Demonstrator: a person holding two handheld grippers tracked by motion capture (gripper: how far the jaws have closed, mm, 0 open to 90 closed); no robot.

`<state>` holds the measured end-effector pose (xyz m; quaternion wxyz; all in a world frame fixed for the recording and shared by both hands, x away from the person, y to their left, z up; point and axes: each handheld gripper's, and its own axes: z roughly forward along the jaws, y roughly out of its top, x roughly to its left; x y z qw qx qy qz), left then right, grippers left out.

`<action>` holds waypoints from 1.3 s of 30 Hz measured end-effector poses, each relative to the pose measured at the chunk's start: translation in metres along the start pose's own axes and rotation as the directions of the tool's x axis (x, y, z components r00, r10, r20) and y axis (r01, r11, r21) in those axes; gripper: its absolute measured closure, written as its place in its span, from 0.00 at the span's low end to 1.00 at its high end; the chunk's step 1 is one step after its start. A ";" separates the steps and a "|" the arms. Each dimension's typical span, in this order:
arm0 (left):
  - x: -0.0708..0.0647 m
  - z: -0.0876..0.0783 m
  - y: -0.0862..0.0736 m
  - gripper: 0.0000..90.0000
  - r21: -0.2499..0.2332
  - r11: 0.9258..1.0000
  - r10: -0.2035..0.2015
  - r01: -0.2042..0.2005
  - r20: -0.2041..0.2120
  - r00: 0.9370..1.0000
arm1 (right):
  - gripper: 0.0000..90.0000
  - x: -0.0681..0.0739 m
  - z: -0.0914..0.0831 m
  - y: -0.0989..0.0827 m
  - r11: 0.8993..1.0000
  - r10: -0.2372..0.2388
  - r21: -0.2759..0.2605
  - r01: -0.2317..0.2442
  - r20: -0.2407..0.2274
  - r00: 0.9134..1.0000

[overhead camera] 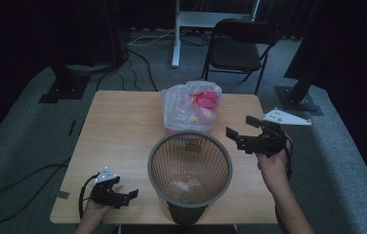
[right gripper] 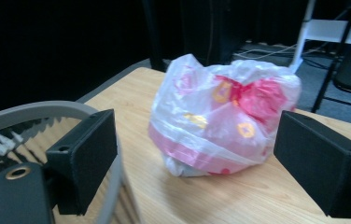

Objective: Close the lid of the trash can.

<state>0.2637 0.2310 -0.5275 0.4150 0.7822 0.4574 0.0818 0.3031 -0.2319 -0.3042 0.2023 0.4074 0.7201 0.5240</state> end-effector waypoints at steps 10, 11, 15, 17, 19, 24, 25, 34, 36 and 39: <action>0.001 -0.001 0.000 0.00 -0.001 1.000 -0.007 0.007 0.000 1.000 | 0.14 -0.021 -0.017 -0.027 0.998 0.053 -0.036 -0.050 0.094 0.994; 0.001 -0.001 0.000 0.00 -0.003 1.000 -0.009 0.009 0.001 1.000 | 0.14 -0.024 -0.018 -0.031 0.998 0.057 -0.039 -0.053 0.105 0.993; 0.001 -0.001 0.000 0.00 -0.004 1.000 -0.007 0.007 0.000 1.000 | 0.14 -0.035 -0.024 -0.047 0.996 0.085 -0.051 -0.078 0.142 0.986; 0.001 -0.001 0.000 0.00 0.000 1.000 -0.006 0.006 0.000 1.000 | 0.14 -0.040 -0.025 -0.057 0.995 0.093 -0.049 -0.086 0.170 0.981; 0.001 -0.001 0.000 0.00 -0.001 1.000 -0.006 0.006 0.000 1.000 | 0.14 -0.045 -0.026 -0.068 0.994 0.103 -0.055 -0.094 0.188 0.977; 0.001 0.000 0.000 0.00 0.014 1.000 -0.007 0.007 -0.013 1.000 | 0.14 -0.059 -0.024 -0.099 0.992 0.126 -0.048 -0.118 0.237 0.963; 0.001 0.000 0.000 0.00 0.015 1.000 -0.008 0.008 -0.012 1.000 | 0.14 -0.061 -0.023 -0.105 0.991 0.132 -0.042 -0.126 0.244 0.961; 0.000 0.000 0.000 0.00 0.010 1.000 -0.006 0.006 -0.010 1.000 | 0.14 -0.080 -0.016 -0.154 0.988 0.149 -0.005 -0.156 0.317 0.937; 0.000 0.000 0.000 0.00 0.010 1.000 -0.006 0.006 -0.009 1.000 | 0.14 -0.082 -0.016 -0.163 0.989 0.138 0.003 -0.147 0.331 0.934; 0.000 0.000 0.000 0.00 0.009 1.000 -0.007 0.007 -0.007 1.000 | 0.14 -0.087 -0.017 -0.174 0.990 0.126 0.009 -0.137 0.347 0.929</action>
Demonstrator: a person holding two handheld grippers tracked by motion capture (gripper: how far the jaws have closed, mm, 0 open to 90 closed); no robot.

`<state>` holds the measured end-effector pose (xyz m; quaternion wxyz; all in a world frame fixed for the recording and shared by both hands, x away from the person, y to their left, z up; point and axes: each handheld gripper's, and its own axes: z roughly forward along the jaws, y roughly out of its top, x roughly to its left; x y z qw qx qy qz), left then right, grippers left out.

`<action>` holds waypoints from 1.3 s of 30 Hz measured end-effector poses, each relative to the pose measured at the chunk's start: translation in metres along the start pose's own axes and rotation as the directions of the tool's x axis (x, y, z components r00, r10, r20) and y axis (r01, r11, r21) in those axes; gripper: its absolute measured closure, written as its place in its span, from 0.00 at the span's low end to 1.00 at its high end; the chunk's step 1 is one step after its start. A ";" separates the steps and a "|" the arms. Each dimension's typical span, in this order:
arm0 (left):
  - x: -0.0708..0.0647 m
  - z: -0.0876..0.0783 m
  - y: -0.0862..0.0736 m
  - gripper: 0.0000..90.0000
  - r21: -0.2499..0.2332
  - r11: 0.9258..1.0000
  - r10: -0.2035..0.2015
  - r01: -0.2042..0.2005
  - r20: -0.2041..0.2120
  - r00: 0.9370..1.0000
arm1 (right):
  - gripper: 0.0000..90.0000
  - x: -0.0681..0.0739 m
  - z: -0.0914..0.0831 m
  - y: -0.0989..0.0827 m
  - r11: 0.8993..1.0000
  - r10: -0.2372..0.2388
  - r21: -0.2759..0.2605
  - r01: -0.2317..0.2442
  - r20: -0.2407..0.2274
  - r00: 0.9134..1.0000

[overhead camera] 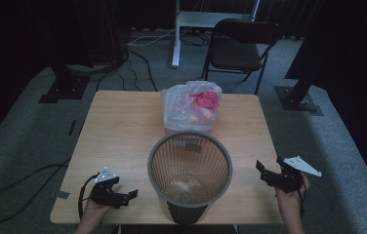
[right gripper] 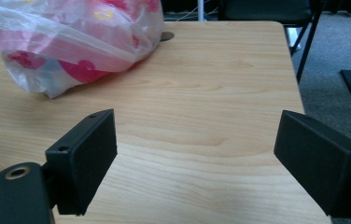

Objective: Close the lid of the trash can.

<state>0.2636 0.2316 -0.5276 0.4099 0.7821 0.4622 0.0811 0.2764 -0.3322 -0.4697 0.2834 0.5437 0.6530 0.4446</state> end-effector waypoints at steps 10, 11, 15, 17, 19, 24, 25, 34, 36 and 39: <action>0.000 0.000 0.000 0.00 0.002 1.000 0.003 -0.003 0.002 1.000 | 0.14 -0.017 0.000 -0.029 0.999 0.011 0.035 -0.011 0.009 1.000; 0.000 0.000 0.000 0.00 0.002 1.000 0.003 -0.003 -0.001 1.000 | 0.14 -0.018 0.001 -0.031 0.999 0.008 0.036 -0.008 0.008 1.000; 0.000 0.000 0.000 0.00 0.001 1.000 0.002 -0.002 0.000 1.000 | 0.14 -0.023 0.000 -0.041 0.999 -0.004 0.042 0.003 0.017 1.000; 0.000 0.000 0.000 0.00 0.001 1.000 0.002 -0.002 0.001 1.000 | 0.14 -0.025 -0.002 -0.046 0.999 -0.008 0.047 0.007 0.025 1.000; 0.000 0.000 0.000 0.00 0.001 1.000 0.002 -0.002 0.003 1.000 | 0.14 -0.027 -0.003 -0.051 0.999 -0.012 0.052 0.010 0.038 0.999; 0.000 0.000 0.000 0.00 0.001 1.000 0.004 -0.004 0.001 1.000 | 0.14 -0.033 -0.006 -0.060 0.998 -0.002 0.058 -0.001 0.048 0.999; 0.000 0.000 0.000 0.00 0.004 1.000 0.005 -0.005 0.002 1.000 | 0.14 -0.034 -0.007 -0.062 0.998 -0.002 0.056 -0.001 0.053 0.999; 0.000 0.000 0.000 0.00 0.002 1.000 0.003 -0.003 0.004 1.000 | 0.14 -0.040 -0.009 -0.079 0.996 0.010 0.086 -0.015 0.062 0.998; 0.000 0.000 0.000 0.00 0.002 1.000 0.003 -0.003 0.005 1.000 | 0.14 -0.041 -0.009 -0.083 0.997 0.004 0.083 -0.010 0.069 0.998; 0.000 -0.001 0.000 0.00 0.001 1.000 0.003 -0.003 0.005 1.000 | 0.14 -0.043 -0.011 -0.086 0.998 0.012 0.061 -0.015 0.061 0.998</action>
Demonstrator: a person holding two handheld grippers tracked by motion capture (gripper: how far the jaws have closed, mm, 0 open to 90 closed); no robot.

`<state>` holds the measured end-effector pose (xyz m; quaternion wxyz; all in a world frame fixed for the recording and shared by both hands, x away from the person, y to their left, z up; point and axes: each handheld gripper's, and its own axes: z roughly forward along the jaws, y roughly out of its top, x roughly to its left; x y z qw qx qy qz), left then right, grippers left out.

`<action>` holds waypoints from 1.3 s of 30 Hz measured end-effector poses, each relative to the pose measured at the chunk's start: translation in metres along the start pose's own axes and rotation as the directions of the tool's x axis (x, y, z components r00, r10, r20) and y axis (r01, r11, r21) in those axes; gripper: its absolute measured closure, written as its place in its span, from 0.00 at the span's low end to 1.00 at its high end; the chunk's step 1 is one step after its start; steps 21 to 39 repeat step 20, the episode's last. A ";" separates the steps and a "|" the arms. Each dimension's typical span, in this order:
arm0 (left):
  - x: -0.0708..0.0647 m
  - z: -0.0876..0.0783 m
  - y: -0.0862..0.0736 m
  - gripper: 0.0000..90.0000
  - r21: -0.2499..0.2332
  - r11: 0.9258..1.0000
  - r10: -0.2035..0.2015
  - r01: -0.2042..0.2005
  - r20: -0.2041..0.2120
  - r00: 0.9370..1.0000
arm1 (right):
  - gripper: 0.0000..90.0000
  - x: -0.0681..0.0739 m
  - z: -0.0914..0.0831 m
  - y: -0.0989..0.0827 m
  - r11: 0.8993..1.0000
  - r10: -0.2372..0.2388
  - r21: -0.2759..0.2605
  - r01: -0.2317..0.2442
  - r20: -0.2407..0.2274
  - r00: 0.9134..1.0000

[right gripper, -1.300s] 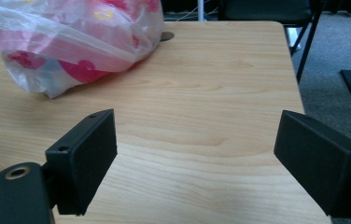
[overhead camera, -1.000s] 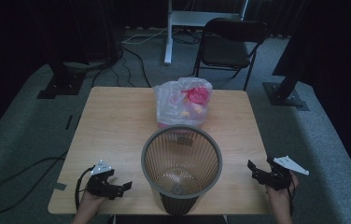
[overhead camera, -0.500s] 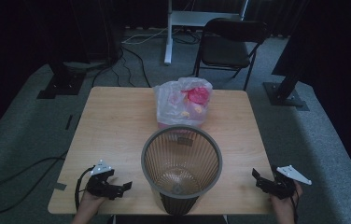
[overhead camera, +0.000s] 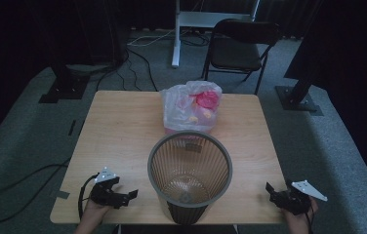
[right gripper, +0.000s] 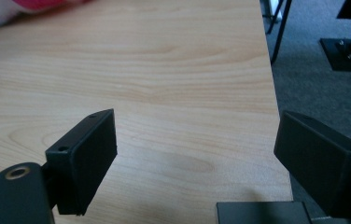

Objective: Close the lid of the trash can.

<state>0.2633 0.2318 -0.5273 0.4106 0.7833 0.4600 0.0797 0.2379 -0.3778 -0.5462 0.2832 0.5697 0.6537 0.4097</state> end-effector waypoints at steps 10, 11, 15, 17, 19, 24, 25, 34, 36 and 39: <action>-0.002 0.001 -0.001 0.00 0.008 1.000 0.008 -0.008 0.000 1.000 | 0.14 -0.005 -0.001 -0.004 0.998 0.055 -0.011 -0.055 -0.012 0.998; -0.002 0.001 -0.001 0.00 0.008 1.000 0.010 -0.010 0.000 1.000 | 0.14 -0.005 -0.001 -0.005 0.998 0.058 -0.008 -0.058 -0.016 0.998; -0.002 0.001 -0.001 0.00 0.001 1.000 0.006 -0.006 0.003 1.000 | 0.14 -0.005 0.000 -0.004 0.998 0.063 -0.001 -0.063 -0.017 0.998; -0.002 0.001 -0.001 0.00 0.002 1.000 0.006 -0.006 0.004 1.000 | 0.14 -0.006 0.000 -0.004 0.998 0.067 0.003 -0.067 -0.020 0.998; -0.002 0.001 -0.001 0.00 0.003 1.000 0.008 -0.008 0.004 1.000 | 0.14 -0.006 0.000 -0.004 0.997 0.071 0.003 -0.071 -0.018 0.997; -0.002 0.001 -0.001 0.00 0.004 1.000 0.008 -0.008 0.005 1.000 | 0.14 -0.006 0.000 -0.004 0.998 0.070 0.003 -0.070 -0.019 0.997; -0.002 0.001 -0.001 0.00 0.004 1.000 0.008 -0.008 0.005 1.000 | 0.14 -0.006 0.000 -0.004 0.998 0.070 0.003 -0.070 -0.019 0.997; -0.002 0.001 -0.001 0.00 0.004 1.000 0.008 -0.008 0.005 1.000 | 0.14 -0.006 0.000 -0.004 0.998 0.070 0.003 -0.070 -0.019 0.997; -0.002 0.001 -0.001 0.00 0.004 1.000 0.008 -0.008 0.005 1.000 | 0.14 -0.006 0.000 -0.004 0.998 0.070 0.003 -0.070 -0.019 0.997; -0.002 0.001 -0.001 0.00 0.004 1.000 0.008 -0.008 0.005 1.000 | 0.14 -0.006 0.000 -0.004 0.998 0.070 0.003 -0.070 -0.019 0.997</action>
